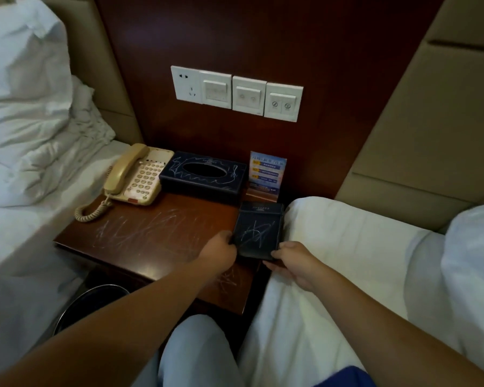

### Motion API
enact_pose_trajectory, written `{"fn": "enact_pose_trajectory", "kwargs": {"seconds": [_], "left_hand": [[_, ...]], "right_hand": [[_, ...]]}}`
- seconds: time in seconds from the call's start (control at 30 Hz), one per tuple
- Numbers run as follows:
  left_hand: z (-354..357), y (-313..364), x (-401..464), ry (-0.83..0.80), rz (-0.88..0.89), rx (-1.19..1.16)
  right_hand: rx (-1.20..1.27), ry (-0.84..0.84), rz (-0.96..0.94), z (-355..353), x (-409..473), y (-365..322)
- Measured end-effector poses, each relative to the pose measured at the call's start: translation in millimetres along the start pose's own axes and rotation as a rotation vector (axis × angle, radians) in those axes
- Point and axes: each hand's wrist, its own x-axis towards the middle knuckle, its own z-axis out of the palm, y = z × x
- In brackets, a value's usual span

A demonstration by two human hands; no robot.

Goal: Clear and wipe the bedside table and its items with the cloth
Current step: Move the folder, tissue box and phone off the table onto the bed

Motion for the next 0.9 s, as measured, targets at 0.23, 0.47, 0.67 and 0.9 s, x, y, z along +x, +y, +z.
{"fn": "enact_pose_trajectory", "kwargs": {"seconds": [0.23,0.47,0.67,0.9], "left_hand": [[38.2,16.5,-44.1,-0.024,0.021,-0.068],[91.4,41.6,-83.0,-0.089,0.025,-0.066],[127.0,55.0,-88.8,-0.172,0.026,0.040],[139.3,67.3,-97.0,-0.124,0.097,0.072]], "right_hand": [[-0.153,0.037,-0.056,-54.9,-55.9,15.2],[-0.303,0.116,-0.023,-113.9,-90.5,37.4],[-0.329,0.159,-0.009,-151.4,-106.8,55.9],[-0.434,0.183,-0.050,-166.4,-109.3,58.4]]}}
